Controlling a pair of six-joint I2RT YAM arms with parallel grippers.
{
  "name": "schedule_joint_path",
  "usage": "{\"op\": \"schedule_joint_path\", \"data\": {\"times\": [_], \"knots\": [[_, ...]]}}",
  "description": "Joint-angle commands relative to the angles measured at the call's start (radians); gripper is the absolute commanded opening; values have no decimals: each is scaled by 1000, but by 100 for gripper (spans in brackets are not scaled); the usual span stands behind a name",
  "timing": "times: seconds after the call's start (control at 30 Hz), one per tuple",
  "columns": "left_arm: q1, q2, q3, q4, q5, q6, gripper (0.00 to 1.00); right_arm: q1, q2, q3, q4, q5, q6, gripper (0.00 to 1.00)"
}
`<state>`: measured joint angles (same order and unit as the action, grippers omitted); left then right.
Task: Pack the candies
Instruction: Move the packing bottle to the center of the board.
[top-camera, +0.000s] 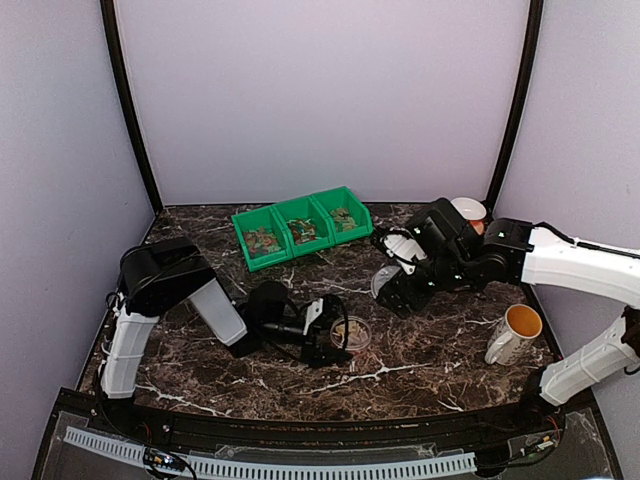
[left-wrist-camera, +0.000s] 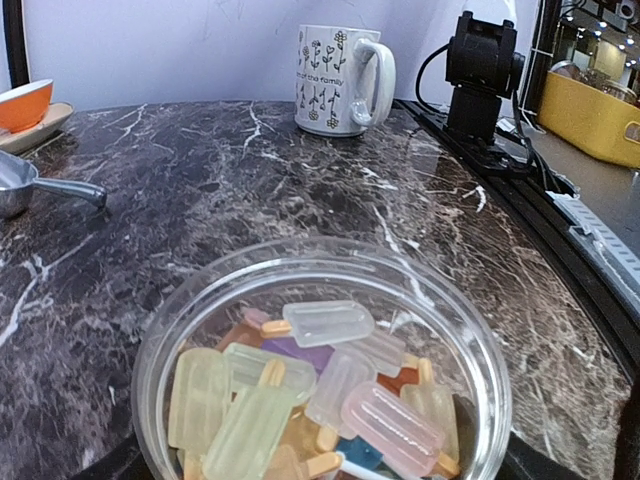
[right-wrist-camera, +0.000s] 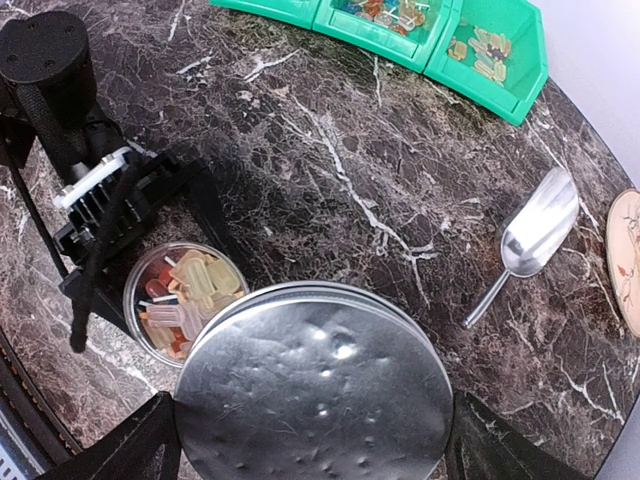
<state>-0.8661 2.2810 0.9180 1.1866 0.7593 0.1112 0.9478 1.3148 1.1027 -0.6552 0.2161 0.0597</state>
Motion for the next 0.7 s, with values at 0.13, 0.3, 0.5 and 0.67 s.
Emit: {"op": "schedule_joint_path", "data": {"times": [0.13,0.3,0.5,0.67], "knots": [[-7,-71,-197,-99,-27,-67,92,-2,75,25,7,-76,-39,88],[-8,-55,-277,94,-80,-108,99,24,130,35,26,-130,-57,88],[-11,4,-281,164,-114,-117,99,61,211,89,16,-176,-75,87],[-20,44,-276,201,-164,-107,99,87,260,131,7,-202,-84,88]]}}
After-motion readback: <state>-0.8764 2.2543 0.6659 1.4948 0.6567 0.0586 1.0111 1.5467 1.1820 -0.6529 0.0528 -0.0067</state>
